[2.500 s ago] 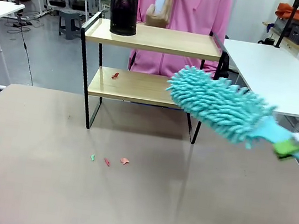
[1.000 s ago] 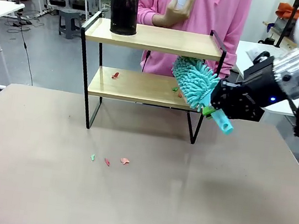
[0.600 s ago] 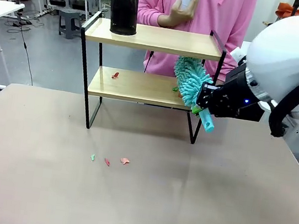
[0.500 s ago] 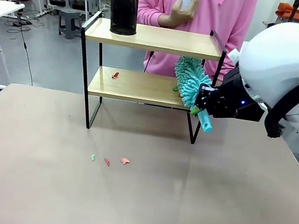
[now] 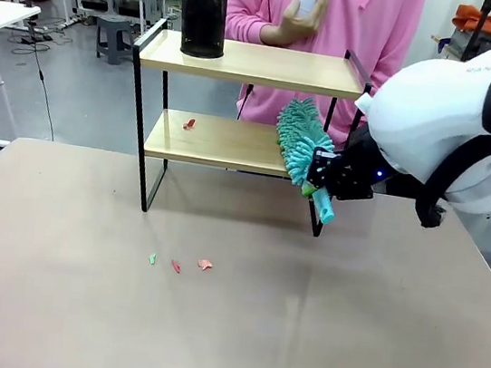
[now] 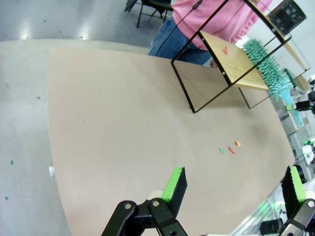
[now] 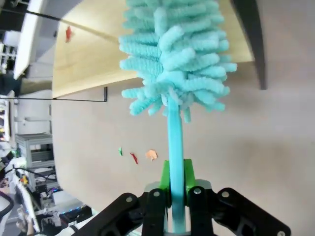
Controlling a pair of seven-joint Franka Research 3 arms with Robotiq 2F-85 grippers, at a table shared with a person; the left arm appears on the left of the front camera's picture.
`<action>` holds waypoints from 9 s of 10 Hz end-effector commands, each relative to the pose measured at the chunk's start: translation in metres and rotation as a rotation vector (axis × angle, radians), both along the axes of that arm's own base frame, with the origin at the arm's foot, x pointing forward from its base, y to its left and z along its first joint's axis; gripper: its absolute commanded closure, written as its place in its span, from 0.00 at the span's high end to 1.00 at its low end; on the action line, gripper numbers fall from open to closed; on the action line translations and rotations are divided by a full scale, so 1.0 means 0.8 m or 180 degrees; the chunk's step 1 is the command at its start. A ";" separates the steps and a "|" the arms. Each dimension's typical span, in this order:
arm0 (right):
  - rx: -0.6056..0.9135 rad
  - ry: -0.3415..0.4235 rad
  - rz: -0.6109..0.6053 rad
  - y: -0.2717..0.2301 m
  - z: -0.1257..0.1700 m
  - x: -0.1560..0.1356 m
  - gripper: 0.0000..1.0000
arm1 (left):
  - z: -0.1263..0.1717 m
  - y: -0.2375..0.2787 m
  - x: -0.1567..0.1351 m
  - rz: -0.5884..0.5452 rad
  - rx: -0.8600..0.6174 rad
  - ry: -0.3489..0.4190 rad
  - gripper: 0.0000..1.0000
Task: Clean the shelf.
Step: Clean the remaining tier of the Shelf with the Duster once objects are removed, then hand the Duster back to the human.
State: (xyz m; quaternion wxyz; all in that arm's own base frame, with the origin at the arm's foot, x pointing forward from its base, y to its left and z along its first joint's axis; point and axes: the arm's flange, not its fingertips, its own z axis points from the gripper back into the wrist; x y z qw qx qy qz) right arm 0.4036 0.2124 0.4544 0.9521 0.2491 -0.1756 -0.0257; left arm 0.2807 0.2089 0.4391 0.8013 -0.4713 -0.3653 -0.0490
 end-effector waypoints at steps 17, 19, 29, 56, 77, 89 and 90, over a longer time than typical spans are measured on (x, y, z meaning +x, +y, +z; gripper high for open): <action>0.0325 0.0401 0.1619 0.101 0.037 0.010 0.12 | 0.000 -0.002 0.000 0.0000 -0.0033 -0.0093 1.00; 0.0477 0.0547 0.1896 0.073 0.041 -0.017 0.12 | 0.000 -0.002 0.000 0.0000 -0.0033 -0.0093 1.00; 0.2266 0.0781 0.2495 -0.221 0.067 -0.175 0.12 | 0.000 -0.002 0.000 0.0000 -0.0033 -0.0093 1.00; 0.3276 -0.0859 0.1236 -0.517 0.136 -0.294 0.12 | 0.100 -0.102 0.006 -0.1595 -0.0031 -0.0733 1.00; 0.0721 0.1979 0.4399 -0.123 0.154 -0.129 0.12 | 0.054 -0.483 0.123 -0.3262 -0.0619 0.0216 1.00; 0.0966 0.1976 0.4428 -0.097 0.127 -0.091 0.12 | 0.025 -0.603 0.044 -0.4656 -0.0195 0.0585 1.00; 0.0982 0.1975 0.4415 -0.099 0.126 -0.090 0.12 | 0.026 -0.607 0.037 -0.4711 -0.0162 0.0562 1.00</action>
